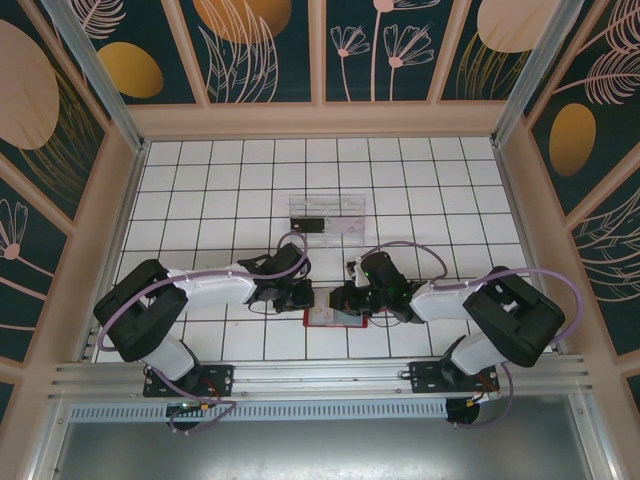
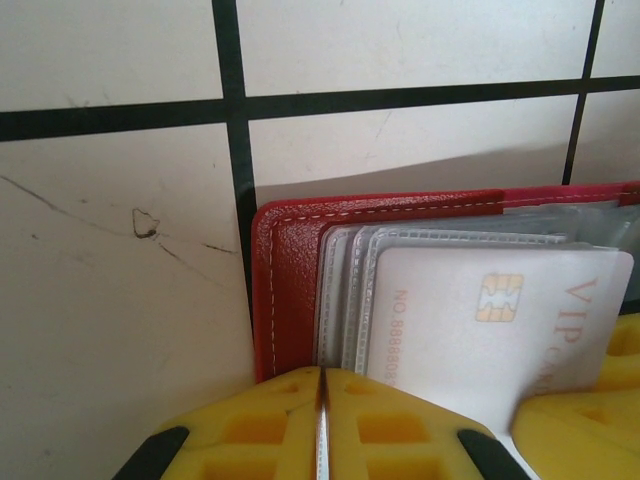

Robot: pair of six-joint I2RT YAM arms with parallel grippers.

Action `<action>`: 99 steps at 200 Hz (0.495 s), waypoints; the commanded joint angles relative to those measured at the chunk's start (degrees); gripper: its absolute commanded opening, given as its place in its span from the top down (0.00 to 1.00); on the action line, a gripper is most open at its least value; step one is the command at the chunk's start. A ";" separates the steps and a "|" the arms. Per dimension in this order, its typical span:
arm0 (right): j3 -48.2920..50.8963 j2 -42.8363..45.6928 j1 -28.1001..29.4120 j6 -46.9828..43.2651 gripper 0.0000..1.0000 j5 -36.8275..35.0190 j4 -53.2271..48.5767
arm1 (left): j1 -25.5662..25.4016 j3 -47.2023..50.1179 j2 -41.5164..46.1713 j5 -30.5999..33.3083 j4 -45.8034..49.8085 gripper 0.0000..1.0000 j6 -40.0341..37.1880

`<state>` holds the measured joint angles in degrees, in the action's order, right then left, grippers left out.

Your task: Take the credit cards out of the card holder

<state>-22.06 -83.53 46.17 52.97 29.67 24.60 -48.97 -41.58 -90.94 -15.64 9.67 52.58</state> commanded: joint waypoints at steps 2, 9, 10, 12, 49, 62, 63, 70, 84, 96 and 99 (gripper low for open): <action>0.59 2.93 -0.43 -0.93 0.84 0.13 -0.87 | -0.90 0.35 -1.87 -0.80 1.23 0.89 0.25; 0.74 3.60 -0.60 -1.03 0.84 0.04 -1.27 | -0.96 0.20 -2.04 -0.72 1.38 0.89 0.16; 0.81 3.66 -0.58 -1.03 0.84 0.04 -1.29 | -1.00 0.19 -2.09 -0.71 1.39 0.89 0.16; 0.84 3.77 -0.69 -1.03 0.84 0.08 -1.30 | -0.90 0.10 -2.13 -0.75 1.51 0.89 0.09; 2.58 6.33 -1.43 0.19 0.84 1.82 2.27 | -0.98 -0.34 -2.74 -0.12 2.37 0.89 -0.35; 3.37 6.92 -1.59 0.79 0.84 2.45 3.80 | -0.99 -0.34 -2.66 -0.05 2.58 0.89 -0.35; 3.40 6.94 -1.60 0.85 0.84 2.52 3.84 | -1.01 -0.38 -2.71 -0.03 2.61 0.89 -0.36; 3.76 7.21 -1.72 1.10 0.84 2.58 4.21 | -0.94 -0.34 -2.75 -0.01 2.63 0.89 -0.41; 4.21 7.71 -1.94 1.18 0.84 2.68 4.23 | -1.01 -0.39 -2.84 0.00 2.72 0.89 -0.44; 4.62 8.28 -2.11 1.17 0.84 2.67 3.72 | -0.95 -0.45 -2.98 -0.05 2.81 0.89 -0.47; 4.73 8.48 -2.09 1.17 0.84 2.67 3.49 | -0.96 -0.46 -2.97 -0.01 2.85 0.89 -0.54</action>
<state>-18.35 -77.12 44.64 53.36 30.81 25.58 -49.21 -42.13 -91.70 -15.94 9.61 52.56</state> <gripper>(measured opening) 0.158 0.109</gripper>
